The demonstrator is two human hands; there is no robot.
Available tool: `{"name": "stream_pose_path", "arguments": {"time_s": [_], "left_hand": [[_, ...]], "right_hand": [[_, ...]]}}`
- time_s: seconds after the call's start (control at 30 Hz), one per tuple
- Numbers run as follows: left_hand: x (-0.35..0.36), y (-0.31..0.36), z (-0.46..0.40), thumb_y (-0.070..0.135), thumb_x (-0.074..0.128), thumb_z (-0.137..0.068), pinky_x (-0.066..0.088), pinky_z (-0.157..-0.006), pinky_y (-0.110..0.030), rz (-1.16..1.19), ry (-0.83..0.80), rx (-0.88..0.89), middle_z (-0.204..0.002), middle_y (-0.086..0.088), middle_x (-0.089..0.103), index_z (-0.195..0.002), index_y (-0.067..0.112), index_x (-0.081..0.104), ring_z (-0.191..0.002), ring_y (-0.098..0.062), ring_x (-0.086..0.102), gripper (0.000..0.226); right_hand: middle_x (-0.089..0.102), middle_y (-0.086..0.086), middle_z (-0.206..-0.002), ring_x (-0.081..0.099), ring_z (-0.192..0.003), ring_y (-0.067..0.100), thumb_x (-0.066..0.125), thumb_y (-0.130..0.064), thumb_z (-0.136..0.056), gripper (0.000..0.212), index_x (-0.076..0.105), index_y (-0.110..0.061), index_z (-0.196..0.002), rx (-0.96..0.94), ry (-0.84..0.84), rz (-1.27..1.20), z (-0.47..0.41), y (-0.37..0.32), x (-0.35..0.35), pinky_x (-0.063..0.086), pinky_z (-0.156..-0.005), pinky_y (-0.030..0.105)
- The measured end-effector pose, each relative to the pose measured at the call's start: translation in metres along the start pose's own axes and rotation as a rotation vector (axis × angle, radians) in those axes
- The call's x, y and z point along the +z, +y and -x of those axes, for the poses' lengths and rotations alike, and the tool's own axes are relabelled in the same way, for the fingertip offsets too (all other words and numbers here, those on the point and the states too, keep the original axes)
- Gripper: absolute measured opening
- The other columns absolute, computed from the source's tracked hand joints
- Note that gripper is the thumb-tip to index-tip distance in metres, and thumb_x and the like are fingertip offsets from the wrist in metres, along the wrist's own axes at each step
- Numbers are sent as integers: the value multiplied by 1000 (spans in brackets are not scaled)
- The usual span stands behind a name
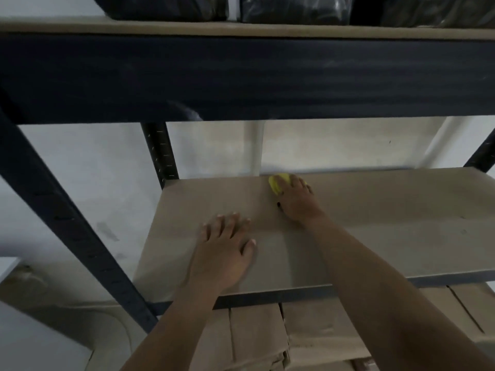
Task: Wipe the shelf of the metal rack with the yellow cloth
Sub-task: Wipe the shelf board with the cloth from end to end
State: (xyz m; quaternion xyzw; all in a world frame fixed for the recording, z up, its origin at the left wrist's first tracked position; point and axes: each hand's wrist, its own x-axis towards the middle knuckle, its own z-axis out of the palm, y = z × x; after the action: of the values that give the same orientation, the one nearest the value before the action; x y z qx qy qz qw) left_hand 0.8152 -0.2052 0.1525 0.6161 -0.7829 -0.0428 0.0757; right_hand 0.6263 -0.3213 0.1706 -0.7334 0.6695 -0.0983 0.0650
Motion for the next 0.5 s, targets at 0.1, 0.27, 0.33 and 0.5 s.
{"name": "stream_pose_path", "arguments": {"time_s": [0.1,0.27,0.33,0.5], "left_hand": [[-1,3,-1,49,15,-97,1,-117,-45,20,-29,-14,-158,8,0,-148,38,4,-145,-20,-3,53],[4,6,-7,46,15,-98,7,-116,-45,-41,-22,-88,-158,8,4,-148,38,7,-145,-21,2,51],[7,16,-10,42,16,-99,8,-115,-47,-35,-17,-153,-158,8,6,-148,34,12,-145,-23,4,50],[11,38,-18,36,18,-100,10,-116,-44,23,40,-267,-158,3,13,-148,23,21,-145,-23,9,49]], "right_hand": [[22,20,-150,22,-139,38,54,-21,-85,68,21,-22,-144,49,-3,30,18,32,-9,24,-112,46],[46,31,-135,44,-126,45,61,-13,-71,62,49,-13,-131,-165,90,66,127,43,-7,39,-101,55],[45,28,-138,47,-125,43,57,-15,-73,57,51,-18,-129,-189,138,12,160,25,-6,43,-96,56],[2,14,-157,3,-145,31,35,-20,-94,54,19,-26,-145,-229,-79,-81,116,11,-8,9,-118,43]]}}
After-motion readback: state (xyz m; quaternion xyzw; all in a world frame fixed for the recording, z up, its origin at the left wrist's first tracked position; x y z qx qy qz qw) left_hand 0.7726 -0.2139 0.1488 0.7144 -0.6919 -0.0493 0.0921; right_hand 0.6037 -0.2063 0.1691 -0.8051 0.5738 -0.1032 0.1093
